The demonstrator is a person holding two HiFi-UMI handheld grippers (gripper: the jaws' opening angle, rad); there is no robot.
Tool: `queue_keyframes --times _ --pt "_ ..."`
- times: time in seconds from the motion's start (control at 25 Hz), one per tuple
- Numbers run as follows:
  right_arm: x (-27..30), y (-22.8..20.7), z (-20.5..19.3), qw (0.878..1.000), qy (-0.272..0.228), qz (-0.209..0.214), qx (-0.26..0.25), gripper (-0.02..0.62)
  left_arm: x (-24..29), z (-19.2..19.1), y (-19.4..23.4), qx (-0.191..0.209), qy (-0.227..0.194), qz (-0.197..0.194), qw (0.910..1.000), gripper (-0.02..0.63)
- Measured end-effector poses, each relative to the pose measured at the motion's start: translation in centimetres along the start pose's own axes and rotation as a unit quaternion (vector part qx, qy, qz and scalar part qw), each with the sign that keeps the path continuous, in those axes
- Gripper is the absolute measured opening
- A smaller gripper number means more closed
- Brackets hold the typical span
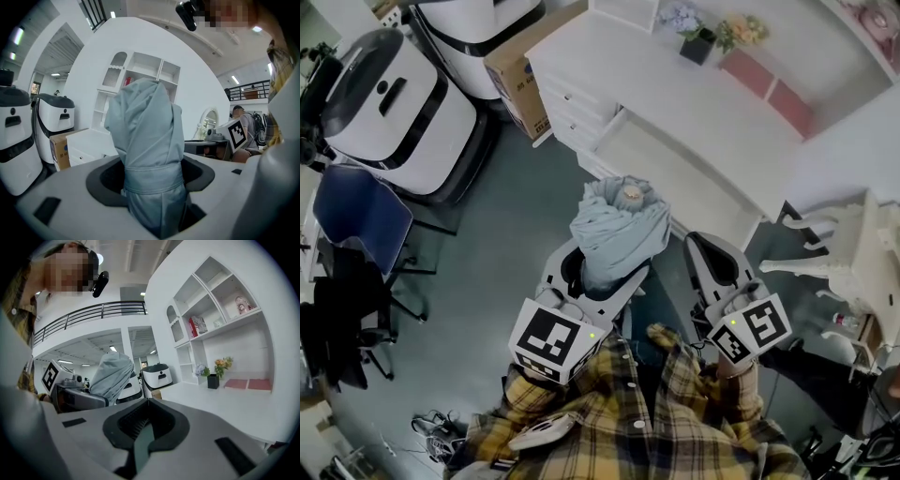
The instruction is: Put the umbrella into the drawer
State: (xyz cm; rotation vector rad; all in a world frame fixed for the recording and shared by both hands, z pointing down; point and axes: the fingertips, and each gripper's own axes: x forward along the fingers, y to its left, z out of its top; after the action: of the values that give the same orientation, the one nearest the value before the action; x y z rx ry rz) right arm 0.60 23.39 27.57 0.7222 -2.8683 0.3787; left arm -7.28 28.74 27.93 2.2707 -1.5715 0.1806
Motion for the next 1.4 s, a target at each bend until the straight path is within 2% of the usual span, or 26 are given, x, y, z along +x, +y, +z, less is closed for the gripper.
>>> queue_keyframes --times 0.32,0.56,0.92,1.4 --pt "2.3 -3.6 -0.2 1.0 0.003 -0.009 0.019 0.017 3.7 1.1 2.1 0.008 0.012 -0.006 0.9999 0.325" --pt "5.9 -7.7 0.0 0.999 0.011 -0.018 0.038 0.017 8.3 2.4 4.9 0.007 0.031 -0.019 0.9993 0.325" --pt "10.3 -15.0 3.3 0.998 0.007 -0.042 0.051 0.017 15.7 6.6 8.6 0.021 0.053 -0.041 0.9975 0.325" --pt "11.2 -22.9 4.9 0.994 -0.003 -0.078 0.076 0.017 24.8 9.9 8.6 0.062 0.076 -0.099 0.9902 0.325"
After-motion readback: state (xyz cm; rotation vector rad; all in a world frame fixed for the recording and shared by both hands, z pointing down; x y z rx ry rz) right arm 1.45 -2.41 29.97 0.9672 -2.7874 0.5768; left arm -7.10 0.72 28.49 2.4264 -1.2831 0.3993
